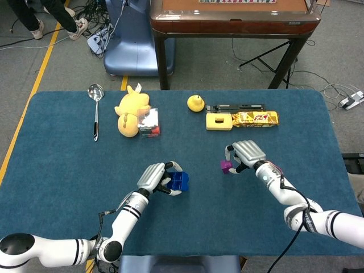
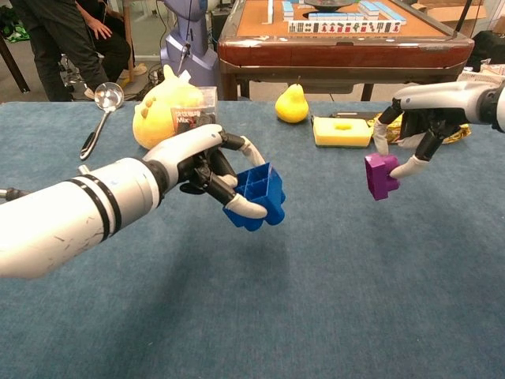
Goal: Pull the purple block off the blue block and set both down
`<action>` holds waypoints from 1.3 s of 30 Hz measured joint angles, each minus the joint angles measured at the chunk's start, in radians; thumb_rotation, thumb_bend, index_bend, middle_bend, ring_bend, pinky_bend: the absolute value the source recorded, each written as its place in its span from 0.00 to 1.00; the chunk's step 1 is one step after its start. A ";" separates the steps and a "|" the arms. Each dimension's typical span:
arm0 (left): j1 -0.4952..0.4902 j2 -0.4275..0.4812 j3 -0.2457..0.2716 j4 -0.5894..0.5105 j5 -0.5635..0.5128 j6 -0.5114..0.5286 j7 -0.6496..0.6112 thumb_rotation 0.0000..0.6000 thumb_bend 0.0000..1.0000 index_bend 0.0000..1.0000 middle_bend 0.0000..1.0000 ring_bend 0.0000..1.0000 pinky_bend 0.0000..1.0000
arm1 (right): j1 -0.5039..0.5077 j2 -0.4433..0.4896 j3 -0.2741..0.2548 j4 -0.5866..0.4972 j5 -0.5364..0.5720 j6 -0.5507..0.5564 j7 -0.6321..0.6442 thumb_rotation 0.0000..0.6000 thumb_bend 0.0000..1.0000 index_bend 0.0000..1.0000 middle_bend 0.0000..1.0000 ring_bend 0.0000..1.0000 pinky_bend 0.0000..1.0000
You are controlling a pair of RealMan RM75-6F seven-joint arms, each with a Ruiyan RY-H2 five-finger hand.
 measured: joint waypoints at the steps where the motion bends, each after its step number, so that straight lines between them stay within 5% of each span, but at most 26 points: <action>1: -0.001 -0.003 -0.001 0.005 -0.005 -0.002 0.007 1.00 0.06 0.63 1.00 1.00 1.00 | 0.002 -0.002 -0.002 0.000 0.009 -0.001 -0.008 1.00 0.31 0.50 1.00 1.00 1.00; 15: -0.017 -0.015 0.033 0.032 -0.008 -0.020 0.134 1.00 0.06 0.57 1.00 1.00 1.00 | 0.036 -0.011 -0.037 0.000 0.105 -0.037 -0.087 1.00 0.03 0.23 1.00 1.00 1.00; 23: -0.021 -0.008 0.041 0.023 -0.028 -0.014 0.205 1.00 0.03 0.17 1.00 1.00 1.00 | 0.013 0.024 -0.023 -0.047 0.089 0.007 -0.067 1.00 0.02 0.21 1.00 1.00 1.00; 28: -0.018 0.013 0.042 -0.005 -0.059 -0.002 0.249 1.00 0.00 0.10 1.00 1.00 1.00 | -0.014 0.055 -0.020 -0.077 0.063 0.033 -0.048 1.00 0.02 0.21 0.98 0.99 1.00; 35: 0.017 0.090 0.048 -0.089 -0.073 0.052 0.277 1.00 0.00 0.12 0.99 0.86 1.00 | -0.076 0.115 -0.022 -0.128 -0.010 0.089 -0.002 1.00 0.02 0.21 0.62 0.73 0.99; 39: 0.055 0.154 0.060 -0.141 -0.047 0.122 0.292 1.00 0.00 0.12 0.77 0.72 0.99 | -0.122 0.149 -0.027 -0.150 -0.065 0.134 0.030 1.00 0.02 0.21 0.49 0.59 0.84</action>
